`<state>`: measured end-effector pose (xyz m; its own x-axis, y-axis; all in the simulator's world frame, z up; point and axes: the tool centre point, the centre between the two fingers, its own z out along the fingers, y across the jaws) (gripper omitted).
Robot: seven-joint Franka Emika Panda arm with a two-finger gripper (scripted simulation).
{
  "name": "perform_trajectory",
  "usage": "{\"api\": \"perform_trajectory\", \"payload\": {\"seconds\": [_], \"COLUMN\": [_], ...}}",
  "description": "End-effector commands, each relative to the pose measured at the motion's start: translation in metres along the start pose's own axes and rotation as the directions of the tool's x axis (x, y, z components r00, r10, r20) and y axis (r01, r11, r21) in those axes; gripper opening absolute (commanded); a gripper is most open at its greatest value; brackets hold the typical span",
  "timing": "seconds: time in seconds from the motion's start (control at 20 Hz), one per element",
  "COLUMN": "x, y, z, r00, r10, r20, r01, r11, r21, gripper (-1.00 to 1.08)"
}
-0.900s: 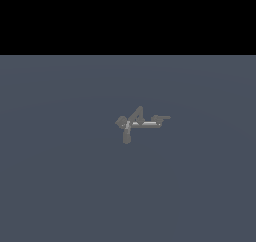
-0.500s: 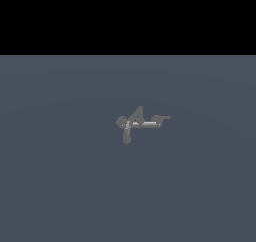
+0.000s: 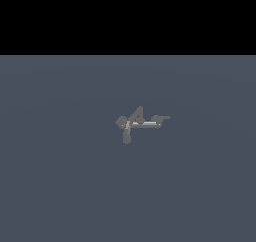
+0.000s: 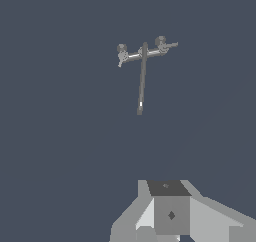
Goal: Turn on the faucet by rotating a designated handle.
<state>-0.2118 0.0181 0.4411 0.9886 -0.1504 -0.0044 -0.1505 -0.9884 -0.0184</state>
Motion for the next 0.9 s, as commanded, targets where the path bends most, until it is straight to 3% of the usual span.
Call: {"api": "perform_trajectory", "payload": {"seconds": [0.0, 0.4, 0.85], "x": [0.012, 0.061, 0.119], "y": [-0.005, -0.017, -0.019], "z": [0.014, 0.068, 0.128], "r00": [0.999, 0.968, 0.890], "r10": [0.052, 0.249, 0.456], "r20": [0.000, -0.002, -0.004], "r01": [-0.052, -0.249, -0.456], "r11": [0.999, 0.968, 0.890], "r21": [0.000, 0.001, 0.001], "gripper": [-1.00, -1.00, -1.00]}}
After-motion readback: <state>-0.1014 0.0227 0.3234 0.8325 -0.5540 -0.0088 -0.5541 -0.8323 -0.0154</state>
